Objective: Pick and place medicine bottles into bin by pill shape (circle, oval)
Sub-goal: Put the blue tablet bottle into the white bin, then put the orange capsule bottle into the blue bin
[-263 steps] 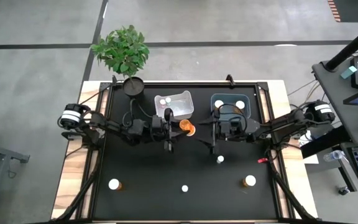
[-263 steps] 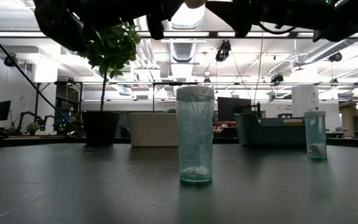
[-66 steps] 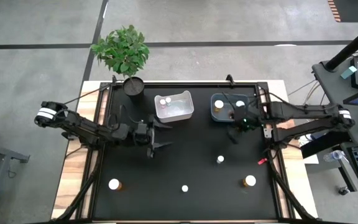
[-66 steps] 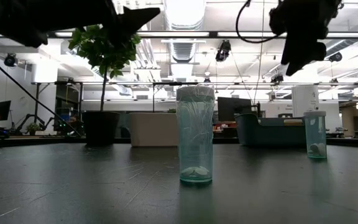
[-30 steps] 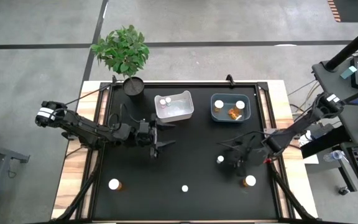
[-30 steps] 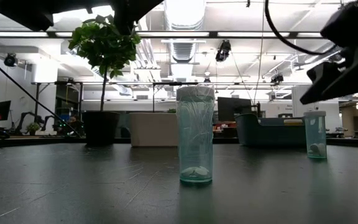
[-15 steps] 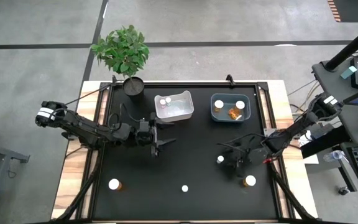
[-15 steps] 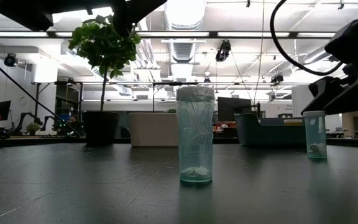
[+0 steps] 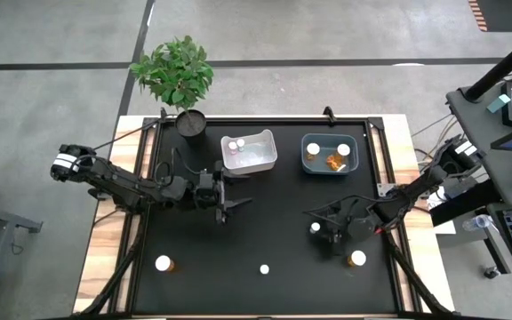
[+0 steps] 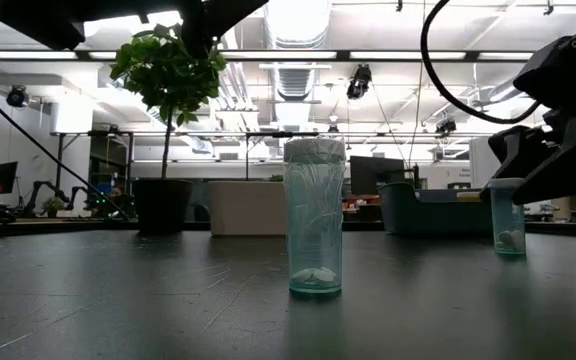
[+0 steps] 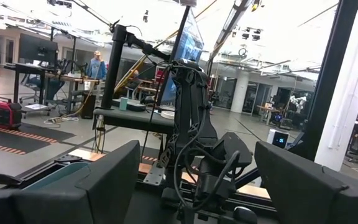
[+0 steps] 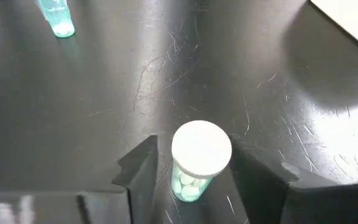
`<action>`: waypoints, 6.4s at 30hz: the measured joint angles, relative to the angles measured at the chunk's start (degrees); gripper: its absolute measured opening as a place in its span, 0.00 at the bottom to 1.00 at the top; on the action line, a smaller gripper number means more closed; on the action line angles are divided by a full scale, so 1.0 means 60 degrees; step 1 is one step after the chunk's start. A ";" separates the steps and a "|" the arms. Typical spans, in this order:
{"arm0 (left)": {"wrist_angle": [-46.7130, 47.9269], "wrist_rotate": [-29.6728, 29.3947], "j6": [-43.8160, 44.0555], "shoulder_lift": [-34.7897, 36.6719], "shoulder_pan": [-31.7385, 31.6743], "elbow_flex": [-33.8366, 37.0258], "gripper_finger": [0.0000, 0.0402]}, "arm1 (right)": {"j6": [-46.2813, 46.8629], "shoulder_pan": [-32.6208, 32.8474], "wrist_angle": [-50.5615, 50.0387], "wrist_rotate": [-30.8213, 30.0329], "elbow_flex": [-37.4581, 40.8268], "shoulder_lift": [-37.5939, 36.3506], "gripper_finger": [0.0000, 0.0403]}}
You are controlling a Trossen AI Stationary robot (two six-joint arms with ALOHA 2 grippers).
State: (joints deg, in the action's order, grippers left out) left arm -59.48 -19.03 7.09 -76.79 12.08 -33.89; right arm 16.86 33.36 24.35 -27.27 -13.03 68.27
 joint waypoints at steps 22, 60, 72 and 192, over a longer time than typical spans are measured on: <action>0.0029 0.0000 -0.0227 0.0106 0.0000 0.0045 0.75 | 0.0550 -0.0203 -0.0066 0.0021 -0.0271 -0.0240 0.28; 0.3669 0.0259 -0.1563 0.4058 0.0186 0.1468 0.75 | -0.1441 -0.6084 -0.2085 0.0583 -0.8574 0.4098 0.29; 0.3483 0.0452 -0.0233 0.4338 0.0615 0.2097 0.75 | -0.0870 -0.7706 -0.2439 0.0574 -1.0016 0.6095 0.29; 0.1806 0.0379 -0.0974 0.3986 0.1155 0.2448 0.75 | 0.0014 -0.6681 -0.7711 0.0825 -1.0103 0.3651 0.44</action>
State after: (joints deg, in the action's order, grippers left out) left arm -48.65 -16.75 1.25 -52.88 19.00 -19.20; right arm 16.94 -6.72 -21.92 -22.31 -73.65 90.18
